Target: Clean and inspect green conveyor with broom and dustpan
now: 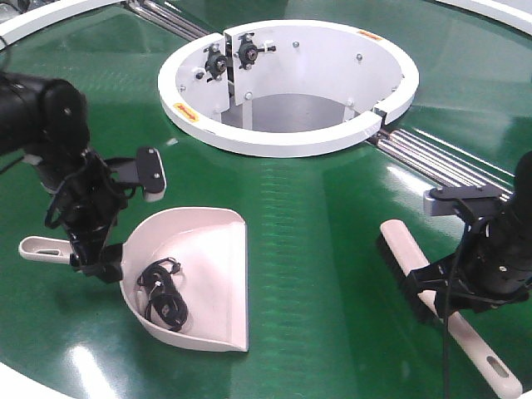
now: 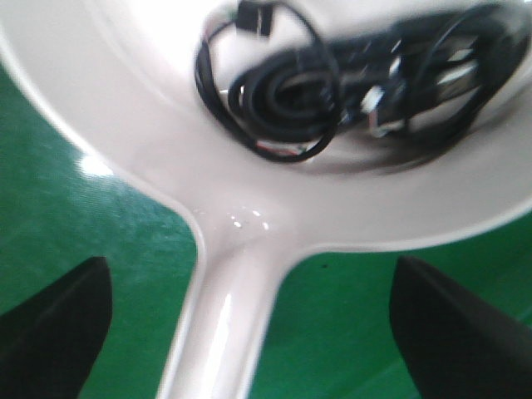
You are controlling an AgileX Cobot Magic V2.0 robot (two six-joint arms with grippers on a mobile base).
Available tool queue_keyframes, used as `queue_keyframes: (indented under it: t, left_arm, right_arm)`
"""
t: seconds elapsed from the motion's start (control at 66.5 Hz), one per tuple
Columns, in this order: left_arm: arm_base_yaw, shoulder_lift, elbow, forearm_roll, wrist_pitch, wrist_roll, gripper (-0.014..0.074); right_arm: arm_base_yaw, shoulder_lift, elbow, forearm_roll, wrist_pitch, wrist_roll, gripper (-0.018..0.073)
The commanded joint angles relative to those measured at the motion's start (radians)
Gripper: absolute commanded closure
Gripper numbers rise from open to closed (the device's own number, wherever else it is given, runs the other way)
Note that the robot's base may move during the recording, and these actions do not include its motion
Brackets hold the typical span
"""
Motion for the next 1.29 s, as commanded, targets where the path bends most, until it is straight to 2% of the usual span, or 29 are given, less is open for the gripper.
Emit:
queue_keyframes:
  t: [0.0,0.165,0.286,0.391,0.496,0.722,0.797,0.917,1.052,1.278]
  left_arm:
    - [-0.006,-0.106,-0.026,-0.066,0.026,-0.02,0.0004]
    - [-0.006,-0.187,-0.026,-0.07,0.025,-0.071,0.0047]
    - [-0.006,-0.244,-0.026,-0.075,0.017,-0.091,0.0074]
    - [-0.007,-0.288,-0.026,-0.154,0.002,-0.098,0.0097]
    - [-0.007,-0.323,-0.026,-0.208,0.003,-0.185,0.0125]
    - [-0.007,-0.402,-0.026,-0.209,-0.054,-0.317,0.0186]
    - [-0.007,-0.433,-0.026,-0.215,-0.056,-0.347,0.0204]
    - [-0.007,-0.51,-0.008,-0.261,-0.076,-0.349,0.022]
    - [-0.007,-0.655,0.102,-0.277,-0.208,-0.376,0.022]
    - [-0.007,-1.003,0.418,-0.278,-0.568,-0.448,0.022]
  right_arm:
    - [-0.005,-0.074,-0.024,-0.01,-0.009,-0.011,0.016]
    - [-0.005,-0.179,-0.024,-0.034,-0.044,-0.007,0.0102]
    - [-0.005,-0.283,-0.024,-0.034,-0.087,-0.007,0.0095]
    - [-0.005,-0.392,-0.024,-0.028,-0.122,-0.01,0.0095]
    - [-0.005,-0.518,-0.024,-0.03,-0.143,-0.01,0.0095]
    - [-0.005,-0.786,-0.024,-0.035,-0.242,-0.036,0.0097]
    - [-0.005,-0.844,-0.024,-0.03,-0.287,-0.037,0.0097]
    - [-0.005,-0.91,-0.024,-0.03,-0.325,-0.037,0.0097]
    - [-0.005,-0.961,0.003,-0.031,-0.361,-0.046,0.0097]
    - [-0.005,-1.111,0.215,-0.041,-0.513,-0.057,0.0097]
